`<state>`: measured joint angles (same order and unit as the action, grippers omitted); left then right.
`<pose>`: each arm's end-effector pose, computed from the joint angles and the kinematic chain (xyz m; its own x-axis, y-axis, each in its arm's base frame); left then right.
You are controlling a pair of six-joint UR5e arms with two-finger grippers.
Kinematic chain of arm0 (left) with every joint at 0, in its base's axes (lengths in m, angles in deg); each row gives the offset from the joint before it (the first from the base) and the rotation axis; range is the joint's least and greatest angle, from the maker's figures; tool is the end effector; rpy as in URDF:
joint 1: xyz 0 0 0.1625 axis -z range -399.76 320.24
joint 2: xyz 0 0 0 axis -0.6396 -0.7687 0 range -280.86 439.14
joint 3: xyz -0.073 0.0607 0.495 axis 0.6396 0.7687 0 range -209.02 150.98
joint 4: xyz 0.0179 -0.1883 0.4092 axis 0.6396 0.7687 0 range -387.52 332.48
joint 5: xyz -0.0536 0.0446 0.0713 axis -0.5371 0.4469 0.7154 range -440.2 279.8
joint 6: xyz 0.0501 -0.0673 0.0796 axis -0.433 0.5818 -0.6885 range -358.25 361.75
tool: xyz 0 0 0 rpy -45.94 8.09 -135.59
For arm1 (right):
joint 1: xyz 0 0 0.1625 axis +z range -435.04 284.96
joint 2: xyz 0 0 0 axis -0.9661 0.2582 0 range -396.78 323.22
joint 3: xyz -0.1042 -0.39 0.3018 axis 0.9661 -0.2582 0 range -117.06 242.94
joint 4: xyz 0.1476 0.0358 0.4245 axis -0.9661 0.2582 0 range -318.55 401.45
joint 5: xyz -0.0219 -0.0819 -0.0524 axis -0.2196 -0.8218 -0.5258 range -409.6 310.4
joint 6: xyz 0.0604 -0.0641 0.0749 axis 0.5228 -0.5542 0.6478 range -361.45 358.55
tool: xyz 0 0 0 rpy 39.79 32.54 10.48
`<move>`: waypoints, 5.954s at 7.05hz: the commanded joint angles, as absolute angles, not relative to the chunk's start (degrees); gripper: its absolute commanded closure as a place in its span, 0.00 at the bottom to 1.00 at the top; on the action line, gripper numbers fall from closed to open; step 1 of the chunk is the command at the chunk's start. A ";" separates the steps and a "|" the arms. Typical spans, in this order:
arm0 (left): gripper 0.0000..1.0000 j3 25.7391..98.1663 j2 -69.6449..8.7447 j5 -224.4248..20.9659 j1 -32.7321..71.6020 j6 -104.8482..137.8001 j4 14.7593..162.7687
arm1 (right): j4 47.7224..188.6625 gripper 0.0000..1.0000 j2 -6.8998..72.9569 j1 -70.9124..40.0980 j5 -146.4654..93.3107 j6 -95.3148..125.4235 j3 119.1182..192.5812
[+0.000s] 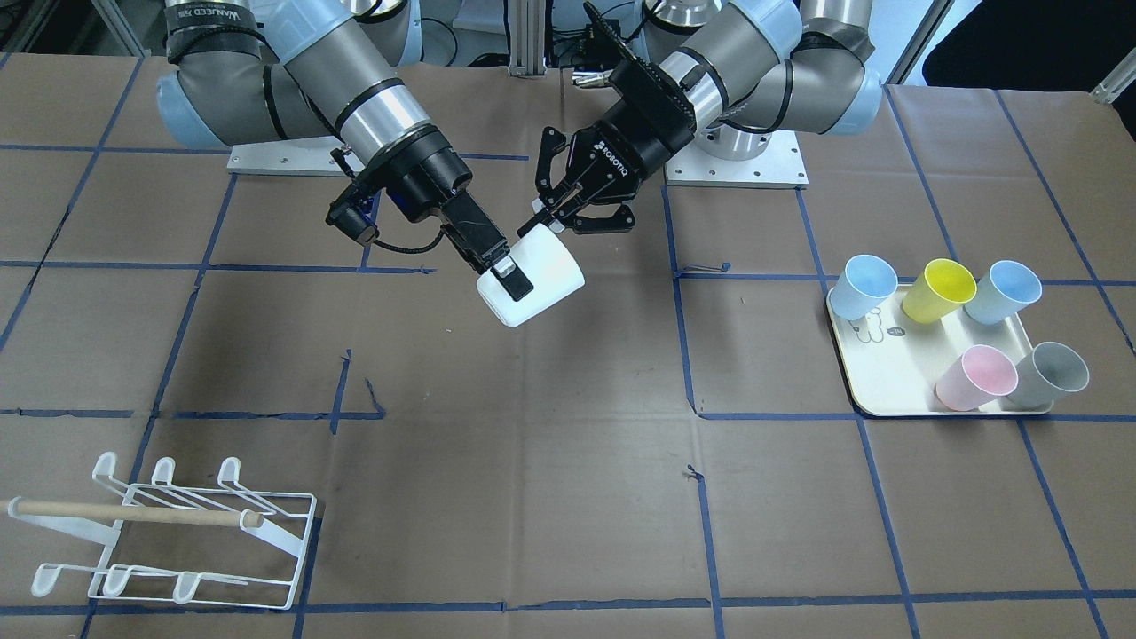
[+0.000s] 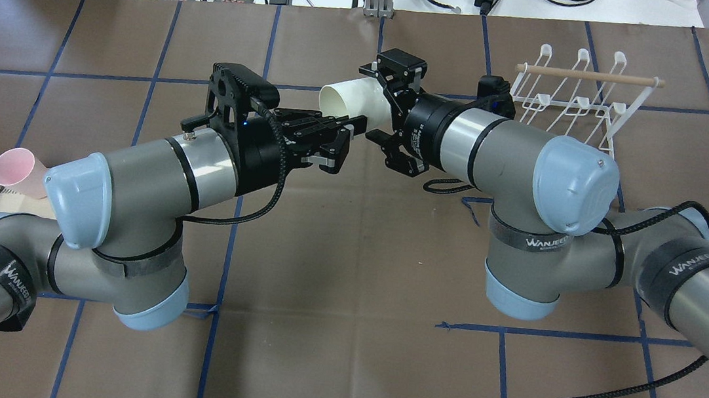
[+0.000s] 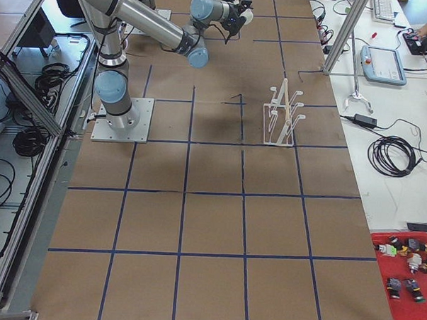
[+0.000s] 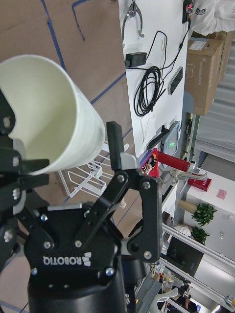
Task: Transfer IKEA cup to right arm and place on rack
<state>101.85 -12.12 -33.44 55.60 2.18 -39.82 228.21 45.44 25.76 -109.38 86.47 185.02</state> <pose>-0.2540 -0.4313 0.4221 -0.6700 0.6561 0.3474 0.0414 0.5002 -0.8649 0.2888 -0.4915 0.4148 -0.1303 0.5150 -0.8472 0.7656 0.5952 0.2441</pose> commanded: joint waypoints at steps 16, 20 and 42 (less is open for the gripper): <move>0.01 102.82 -10.33 -33.00 44.55 5.52 -38.51 | 228.83 0.80 40.40 20.35 -114.27 77.55 176.25; 0.01 89.33 -10.68 -13.97 44.52 5.52 -8.21 | 228.83 0.83 34.62 14.62 -121.93 50.71 169.85; 0.01 94.71 1.30 12.35 19.21 -24.53 43.64 | 241.49 0.00 19.12 9.16 -137.58 3.47 164.54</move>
